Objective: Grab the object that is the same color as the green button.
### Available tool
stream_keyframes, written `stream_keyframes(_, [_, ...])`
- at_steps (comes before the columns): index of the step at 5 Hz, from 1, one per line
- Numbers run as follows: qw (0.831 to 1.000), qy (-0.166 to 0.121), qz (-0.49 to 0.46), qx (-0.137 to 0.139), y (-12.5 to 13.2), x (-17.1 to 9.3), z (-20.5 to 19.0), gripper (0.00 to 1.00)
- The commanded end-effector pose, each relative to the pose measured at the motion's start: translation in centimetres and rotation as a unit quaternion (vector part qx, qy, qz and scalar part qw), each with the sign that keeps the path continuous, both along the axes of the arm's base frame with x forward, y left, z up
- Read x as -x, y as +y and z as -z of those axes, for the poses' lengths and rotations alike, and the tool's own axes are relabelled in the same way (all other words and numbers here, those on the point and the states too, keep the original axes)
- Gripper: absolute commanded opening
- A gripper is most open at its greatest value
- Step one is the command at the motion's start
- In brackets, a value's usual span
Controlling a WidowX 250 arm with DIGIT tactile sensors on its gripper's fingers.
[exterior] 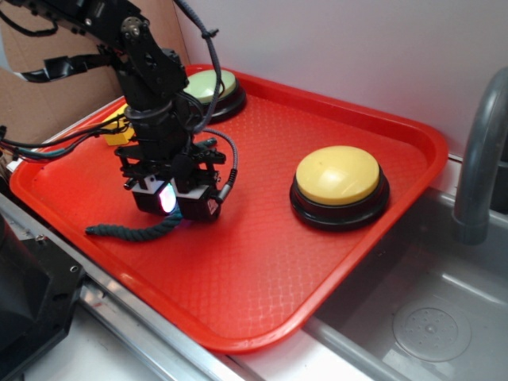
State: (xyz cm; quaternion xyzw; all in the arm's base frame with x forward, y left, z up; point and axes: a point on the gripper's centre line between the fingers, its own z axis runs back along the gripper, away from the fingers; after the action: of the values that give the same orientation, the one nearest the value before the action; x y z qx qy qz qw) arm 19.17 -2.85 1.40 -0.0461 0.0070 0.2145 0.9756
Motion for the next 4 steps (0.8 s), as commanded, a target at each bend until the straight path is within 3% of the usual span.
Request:
stream_keyframes(1, [1.0,-0.021,-0.014,0.001,0.5,-0.8,-0.9,0.0])
stream_keyframes(3, [0.999,-0.038,0.02,-0.026,0.9,-0.8,-4.1,0.0])
stream_keyframes(4, [0.998,-0.048,0.046,-0.024,1.1,-0.9,-7.0,0.0])
